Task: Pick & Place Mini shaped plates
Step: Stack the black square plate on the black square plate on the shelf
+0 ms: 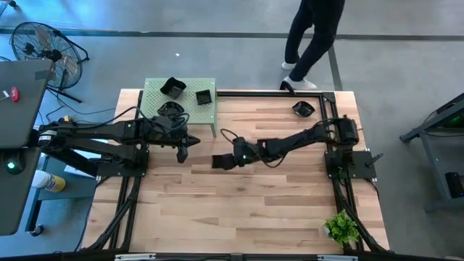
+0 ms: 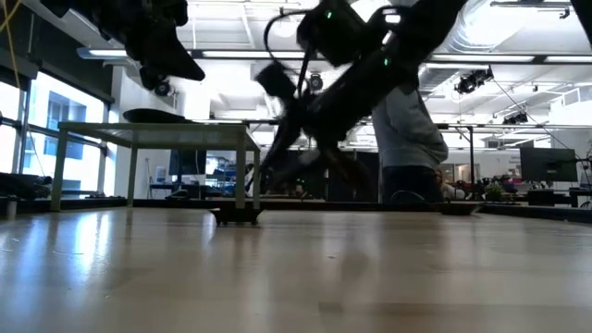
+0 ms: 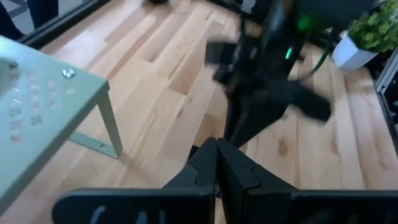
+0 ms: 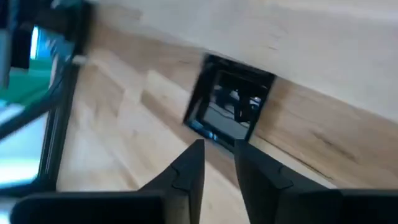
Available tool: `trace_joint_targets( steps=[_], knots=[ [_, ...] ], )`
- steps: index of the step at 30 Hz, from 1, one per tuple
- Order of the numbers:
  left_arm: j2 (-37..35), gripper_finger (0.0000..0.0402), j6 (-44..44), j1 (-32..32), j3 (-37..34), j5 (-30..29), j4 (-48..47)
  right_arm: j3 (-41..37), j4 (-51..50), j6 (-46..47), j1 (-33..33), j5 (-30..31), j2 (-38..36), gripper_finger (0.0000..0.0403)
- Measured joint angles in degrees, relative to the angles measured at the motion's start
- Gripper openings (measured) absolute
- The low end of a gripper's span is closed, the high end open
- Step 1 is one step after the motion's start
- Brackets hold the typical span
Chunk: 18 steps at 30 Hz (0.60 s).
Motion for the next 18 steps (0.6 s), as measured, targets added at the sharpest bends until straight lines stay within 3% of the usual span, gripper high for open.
trace_joint_targets(
  steps=[4,10,18],
  knots=[
    [1.89,0.0000,-0.01,-1.55,-0.02,-0.83,0.06,0.00,-2.63,-12.14,-1.45,-3.96,-5.07,0.0082],
    [8.24,0.0000,-1.36,-7.16,0.31,-5.33,0.63,-1.09,-4.58,-30.12,-1.71,-4.54,-10.89,0.0009],
    [18.84,0.0001,-4.28,-11.01,5.27,-9.00,-1.09,-15.37,12.39,-32.80,-1.85,-3.24,-19.67,0.0003]
  ],
)
